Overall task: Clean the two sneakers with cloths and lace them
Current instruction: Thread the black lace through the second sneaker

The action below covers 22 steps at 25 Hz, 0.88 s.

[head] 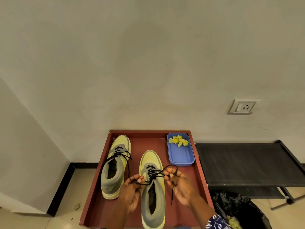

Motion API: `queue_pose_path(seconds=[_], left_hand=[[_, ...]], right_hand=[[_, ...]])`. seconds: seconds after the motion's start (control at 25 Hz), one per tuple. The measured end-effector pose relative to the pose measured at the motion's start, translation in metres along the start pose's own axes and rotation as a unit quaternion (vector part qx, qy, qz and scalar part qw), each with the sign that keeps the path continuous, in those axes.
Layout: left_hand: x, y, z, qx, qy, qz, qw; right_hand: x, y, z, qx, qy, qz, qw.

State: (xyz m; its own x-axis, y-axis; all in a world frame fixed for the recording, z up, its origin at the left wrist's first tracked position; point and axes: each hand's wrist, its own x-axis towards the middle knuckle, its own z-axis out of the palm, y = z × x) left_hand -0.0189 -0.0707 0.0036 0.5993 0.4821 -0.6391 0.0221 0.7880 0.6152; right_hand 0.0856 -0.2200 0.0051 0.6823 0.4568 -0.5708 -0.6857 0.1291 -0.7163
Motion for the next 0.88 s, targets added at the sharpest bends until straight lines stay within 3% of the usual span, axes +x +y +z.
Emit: queue_pose_path(seconds=[0.2,0.4,0.88], left_hand=[[0.003,0.002,-0.002,-0.001,0.001,0.001,1.0],[0.0,0.003,0.007,-0.039,-0.017,-0.012,0.999],[0.008,0.007,0.016,0.006,0.015,0.044,0.999]], right_hand=[[-0.005,-0.002,0.002,0.022,0.008,-0.029,0.999],[-0.007,-0.002,0.011,-0.062,-0.001,-0.007,0.998],[0.007,-0.005,0.021,-0.292,-0.027,-0.131,0.947]])
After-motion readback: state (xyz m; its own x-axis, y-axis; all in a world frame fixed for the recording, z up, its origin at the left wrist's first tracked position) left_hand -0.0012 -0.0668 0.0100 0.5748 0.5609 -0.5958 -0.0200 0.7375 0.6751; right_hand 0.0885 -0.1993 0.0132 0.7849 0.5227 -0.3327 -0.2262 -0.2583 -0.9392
